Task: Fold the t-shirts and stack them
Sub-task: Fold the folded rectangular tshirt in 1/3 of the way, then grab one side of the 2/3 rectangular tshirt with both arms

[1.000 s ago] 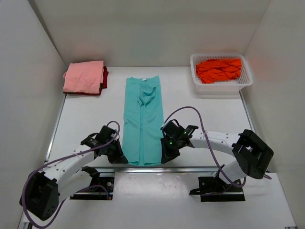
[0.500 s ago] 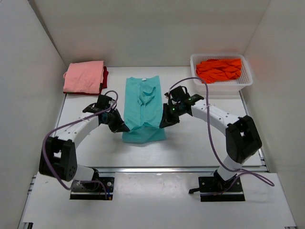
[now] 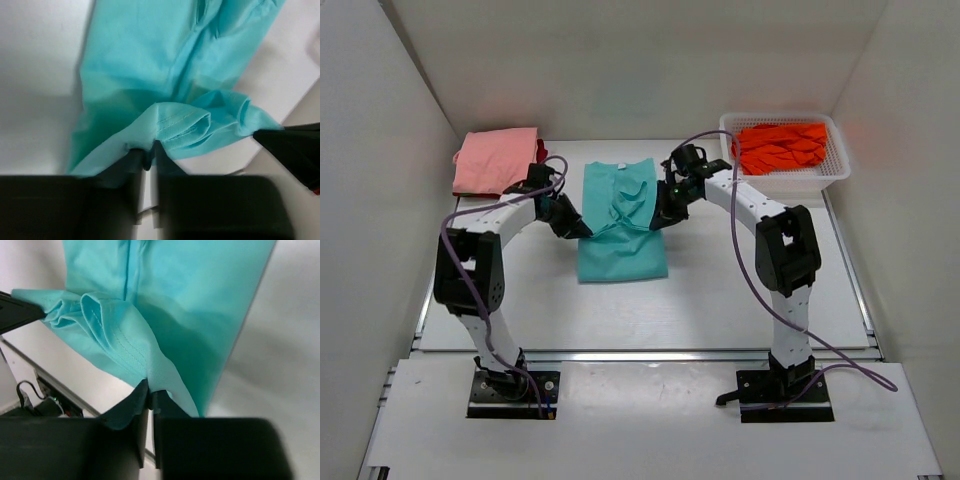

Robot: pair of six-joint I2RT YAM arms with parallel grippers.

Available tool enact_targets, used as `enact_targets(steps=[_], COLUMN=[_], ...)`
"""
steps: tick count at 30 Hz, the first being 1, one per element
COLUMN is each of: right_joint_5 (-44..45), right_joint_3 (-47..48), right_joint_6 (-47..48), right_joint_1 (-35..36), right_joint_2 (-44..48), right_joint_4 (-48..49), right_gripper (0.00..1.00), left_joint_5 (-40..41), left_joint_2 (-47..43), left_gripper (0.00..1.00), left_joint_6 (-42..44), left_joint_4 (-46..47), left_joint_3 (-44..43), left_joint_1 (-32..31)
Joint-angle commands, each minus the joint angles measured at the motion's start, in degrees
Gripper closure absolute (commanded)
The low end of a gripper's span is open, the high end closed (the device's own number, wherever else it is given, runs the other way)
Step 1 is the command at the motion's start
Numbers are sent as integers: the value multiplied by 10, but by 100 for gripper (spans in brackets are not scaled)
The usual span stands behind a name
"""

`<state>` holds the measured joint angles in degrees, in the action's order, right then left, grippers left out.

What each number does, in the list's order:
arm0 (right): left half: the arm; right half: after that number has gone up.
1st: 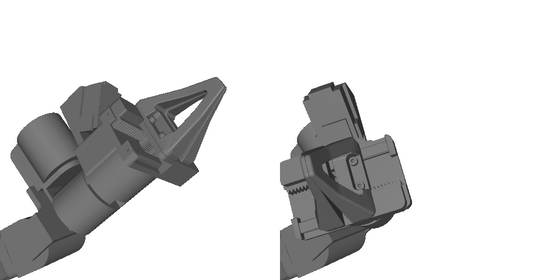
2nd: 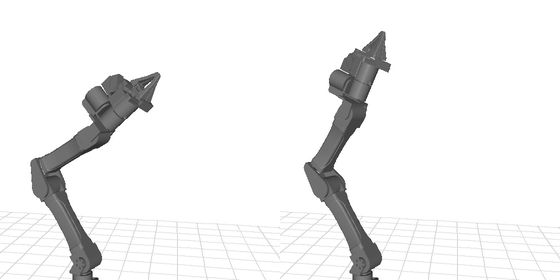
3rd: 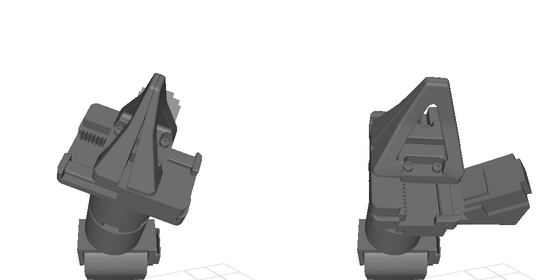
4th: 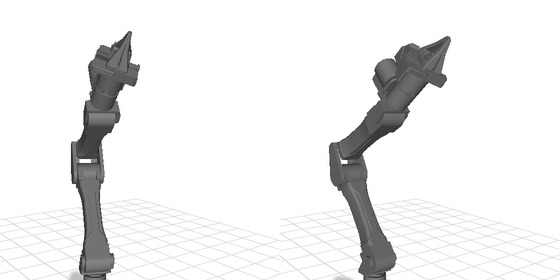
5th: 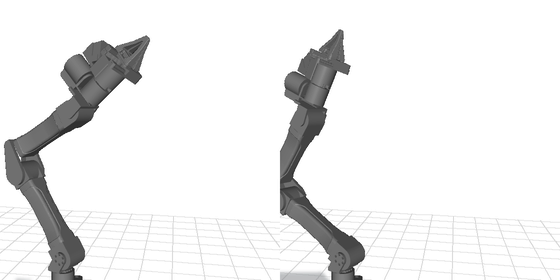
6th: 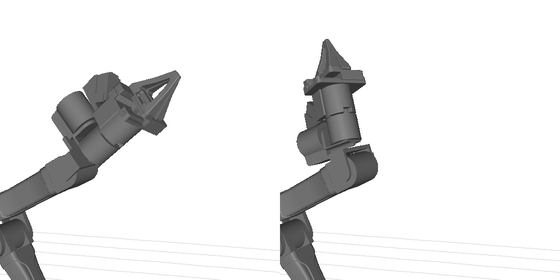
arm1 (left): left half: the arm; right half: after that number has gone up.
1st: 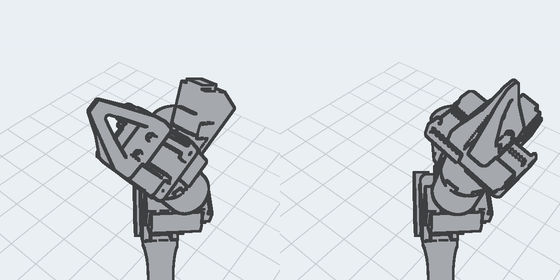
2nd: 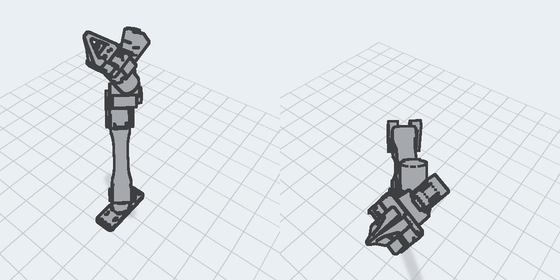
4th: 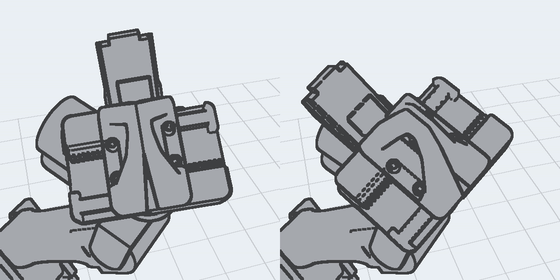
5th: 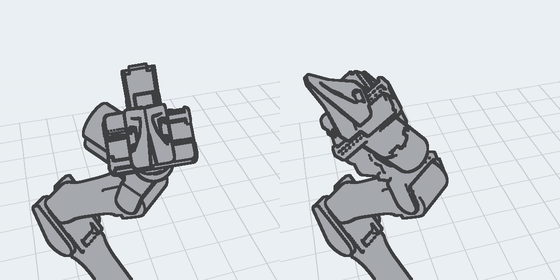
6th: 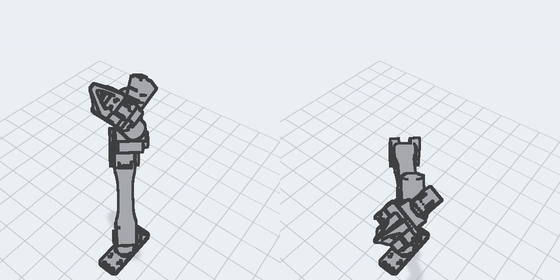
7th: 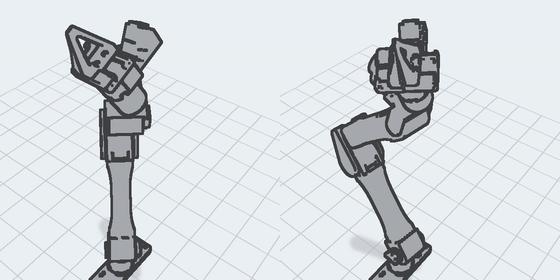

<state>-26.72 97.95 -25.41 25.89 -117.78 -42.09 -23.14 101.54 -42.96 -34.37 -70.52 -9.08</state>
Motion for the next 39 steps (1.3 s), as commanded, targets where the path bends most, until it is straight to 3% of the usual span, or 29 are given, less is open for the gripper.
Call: enact_targets(steps=[1, 2, 3, 6, 9, 13, 17, 22, 32, 36, 37, 38, 39], right_joint_5=[7, 4, 5, 46, 97, 126, 134, 153, 154, 141, 137, 133, 128], right_joint_3=[58, 59, 54, 11, -47, -157, -273, -341, -349, -340, -335, -333, -329], right_joint_6=[8, 0, -2, -26, -30, -39, -59, -106, -126, -131, -128, -127, -126], right_joint_1=[-22, -29, -32, -45, -42, -16, 15, 53, 65, 58, 58, 56, 56], right_joint_2=[-29, -33, -29, 13, 56, 123, 164, 182, 139, 123, 115, 112, 110], right_joint_4=[-8, 4, 29, 97, 130, 132, 160, 197, 227, 238, 242, 242, 235], right_gripper=[92, 82, 79, 66, 53, 41, 43, 47, 50, 58, 78, 99, 100], left_joint_5=[-13, -15, -19, -10, 17, 20, 68, 147, 206, 216, 216, 215, 210], left_joint_2=[43, 49, 57, 55, 22, -54, -147, -221, -150, -124, -123, -122, -123], left_gripper=[60, 55, 47, 38, 35, 37, 39, 40, 42, 45, 48, 59, 84], left_joint_6=[6, 5, 1, -9, 0, -1, -25, -81, -104, -102, -101, -104, -100], left_joint_4=[15, 26, 35, 69, 67, 73, 85, 144, 183, 183, 182, 188, 188], left_joint_3=[-58, -79, -85, -116, -99, 53, 191, 331, 299, 284, 280, 281, 282], left_joint_1=[13, 20, 24, 34, 36, 16, -16, -61, -88, -88, -86, -88, -88])
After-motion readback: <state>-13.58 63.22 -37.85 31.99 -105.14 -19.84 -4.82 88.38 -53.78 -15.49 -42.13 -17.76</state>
